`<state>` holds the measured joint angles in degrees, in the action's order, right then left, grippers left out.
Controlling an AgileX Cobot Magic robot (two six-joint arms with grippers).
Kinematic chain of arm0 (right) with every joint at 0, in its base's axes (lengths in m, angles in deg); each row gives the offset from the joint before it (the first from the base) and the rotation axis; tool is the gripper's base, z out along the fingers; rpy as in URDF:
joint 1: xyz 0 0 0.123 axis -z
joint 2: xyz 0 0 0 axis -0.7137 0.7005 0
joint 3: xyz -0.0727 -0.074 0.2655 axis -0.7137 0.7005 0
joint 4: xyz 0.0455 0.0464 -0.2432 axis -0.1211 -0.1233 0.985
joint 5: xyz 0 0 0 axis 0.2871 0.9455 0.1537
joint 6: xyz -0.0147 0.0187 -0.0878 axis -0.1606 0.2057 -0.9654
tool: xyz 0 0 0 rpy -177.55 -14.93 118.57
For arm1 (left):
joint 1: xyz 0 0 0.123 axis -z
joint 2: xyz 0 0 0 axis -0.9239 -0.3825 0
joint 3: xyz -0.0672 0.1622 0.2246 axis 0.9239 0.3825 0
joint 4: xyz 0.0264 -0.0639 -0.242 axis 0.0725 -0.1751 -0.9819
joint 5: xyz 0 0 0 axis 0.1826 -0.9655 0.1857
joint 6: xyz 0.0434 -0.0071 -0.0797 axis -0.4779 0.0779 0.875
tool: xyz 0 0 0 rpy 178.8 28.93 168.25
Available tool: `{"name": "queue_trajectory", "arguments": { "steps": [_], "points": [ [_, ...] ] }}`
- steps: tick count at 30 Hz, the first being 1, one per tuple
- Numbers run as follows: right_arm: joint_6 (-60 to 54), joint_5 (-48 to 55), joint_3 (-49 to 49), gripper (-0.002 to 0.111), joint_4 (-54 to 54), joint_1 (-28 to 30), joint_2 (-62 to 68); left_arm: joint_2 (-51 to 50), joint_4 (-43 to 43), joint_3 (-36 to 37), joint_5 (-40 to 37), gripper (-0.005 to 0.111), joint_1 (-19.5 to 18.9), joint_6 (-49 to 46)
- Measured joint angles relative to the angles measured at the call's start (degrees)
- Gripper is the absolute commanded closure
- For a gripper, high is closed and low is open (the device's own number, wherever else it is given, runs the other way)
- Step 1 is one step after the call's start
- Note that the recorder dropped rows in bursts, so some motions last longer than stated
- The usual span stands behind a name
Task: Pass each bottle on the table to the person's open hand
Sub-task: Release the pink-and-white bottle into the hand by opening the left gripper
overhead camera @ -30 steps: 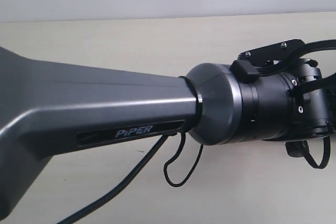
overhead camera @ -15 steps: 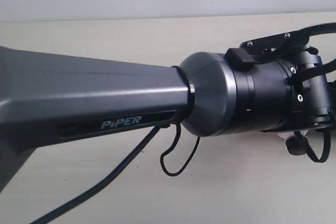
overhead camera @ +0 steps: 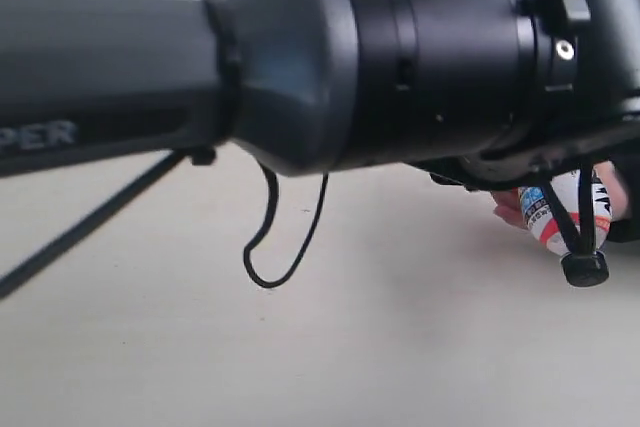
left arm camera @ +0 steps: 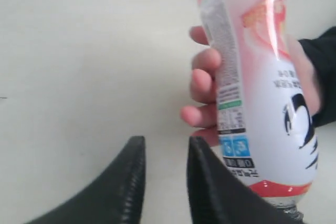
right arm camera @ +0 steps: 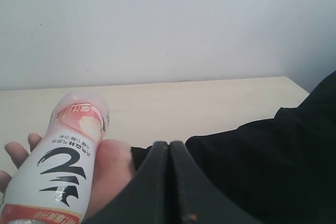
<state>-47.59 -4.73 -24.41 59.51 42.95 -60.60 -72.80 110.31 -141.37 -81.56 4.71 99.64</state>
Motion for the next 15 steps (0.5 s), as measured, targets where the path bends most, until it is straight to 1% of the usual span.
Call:
{"name": "queue_trajectory", "arguments": {
  "steps": [1, 7, 11, 15],
  "points": [
    [0.00, 0.00, 0.00, 0.108, 0.00, 0.00, 0.00, 0.96, 0.38, 0.00, -1.54, 0.107, 0.00, -0.75],
    [0.00, 0.00, 0.00, 0.108, 0.00, 0.00, 0.00, 6.39, 1.85, 0.00, -7.07, 0.107, 0.00, -8.19],
    [0.00, 0.00, 0.00, 0.108, 0.00, 0.00, 0.00, 9.82, 2.49, 0.78, -7.77, 0.107, 0.00, -13.31],
    [0.00, 0.00, 0.00, 0.108, 0.00, 0.00, 0.00, 14.71, 4.40, 4.66, -7.03, 0.107, 0.00, -16.98]
  ]
}}
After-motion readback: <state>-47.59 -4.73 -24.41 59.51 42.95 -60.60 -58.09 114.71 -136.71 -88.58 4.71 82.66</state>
